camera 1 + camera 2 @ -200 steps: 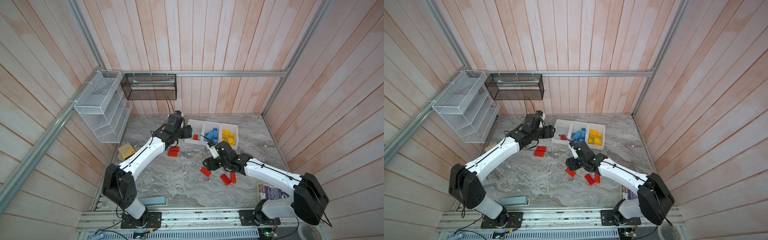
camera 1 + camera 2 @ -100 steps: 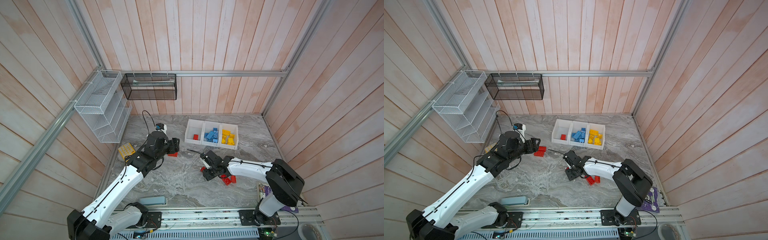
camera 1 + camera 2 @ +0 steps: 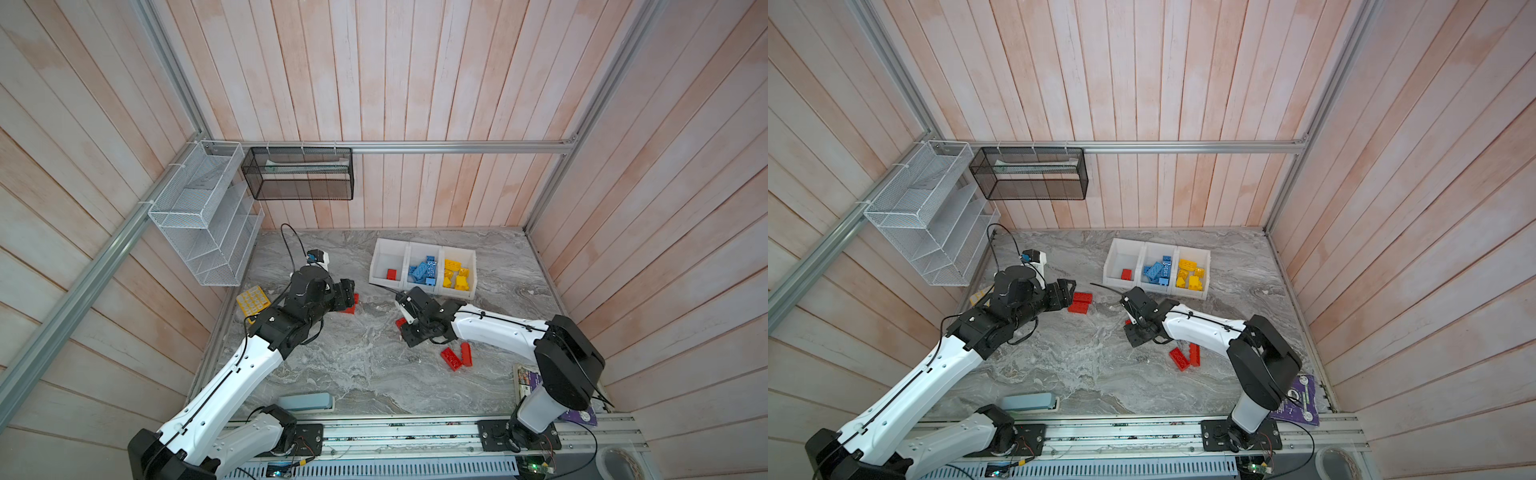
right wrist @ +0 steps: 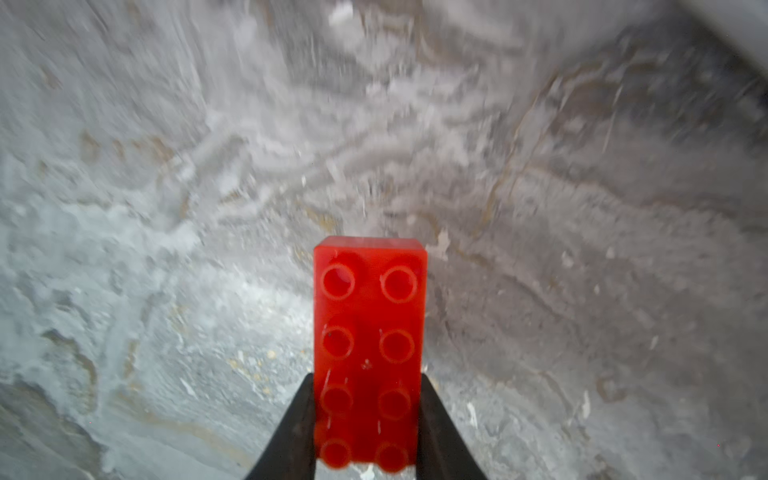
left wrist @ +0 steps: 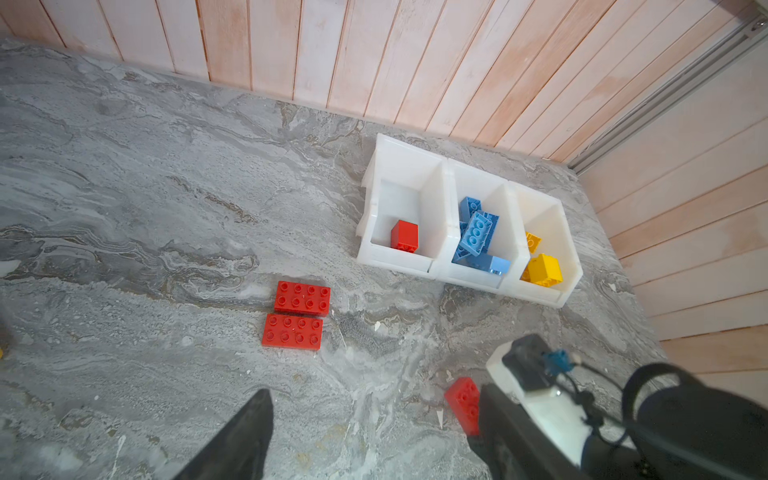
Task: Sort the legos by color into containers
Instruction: 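Grasp a red brick near the bin with the right gripper and lift, then carry the red brick into the red compartment and release it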
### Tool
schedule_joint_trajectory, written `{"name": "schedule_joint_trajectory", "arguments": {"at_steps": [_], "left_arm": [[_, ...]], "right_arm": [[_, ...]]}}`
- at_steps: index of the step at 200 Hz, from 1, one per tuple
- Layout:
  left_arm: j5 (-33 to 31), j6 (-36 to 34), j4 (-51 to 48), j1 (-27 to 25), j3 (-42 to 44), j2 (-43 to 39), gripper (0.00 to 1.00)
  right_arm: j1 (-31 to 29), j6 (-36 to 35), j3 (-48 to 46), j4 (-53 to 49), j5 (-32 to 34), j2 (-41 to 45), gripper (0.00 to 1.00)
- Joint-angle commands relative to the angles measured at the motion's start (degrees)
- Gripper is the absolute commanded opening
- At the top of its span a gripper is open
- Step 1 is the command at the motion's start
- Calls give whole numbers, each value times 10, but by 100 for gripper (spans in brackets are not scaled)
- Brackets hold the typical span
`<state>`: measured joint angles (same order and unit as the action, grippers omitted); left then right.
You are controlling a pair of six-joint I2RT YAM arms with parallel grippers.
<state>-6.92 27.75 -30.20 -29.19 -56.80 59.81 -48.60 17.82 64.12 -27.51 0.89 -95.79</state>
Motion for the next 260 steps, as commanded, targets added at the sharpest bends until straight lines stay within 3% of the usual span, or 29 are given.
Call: {"name": "schedule_joint_trajectory", "arguments": {"at_steps": [1,61,135,210,256,260], "left_arm": [[4,16,-19,2,43,-15,79],[58,82,7,1,175,-97,79],[68,93,7,1,212,-102,79],[67,90,10,1,214,-96,79],[69,89,3,1,206,-97,79],[69,88,2,1,204,-96,79]], "right_arm": [[22,-3,67,-17,-20,-28,22],[97,-21,299,-43,-55,-153,22],[149,-20,486,-68,-32,-299,22],[155,-14,531,-69,-43,-343,22],[155,-16,524,-60,-39,-341,35],[155,-16,523,-58,-39,-339,39]]}}
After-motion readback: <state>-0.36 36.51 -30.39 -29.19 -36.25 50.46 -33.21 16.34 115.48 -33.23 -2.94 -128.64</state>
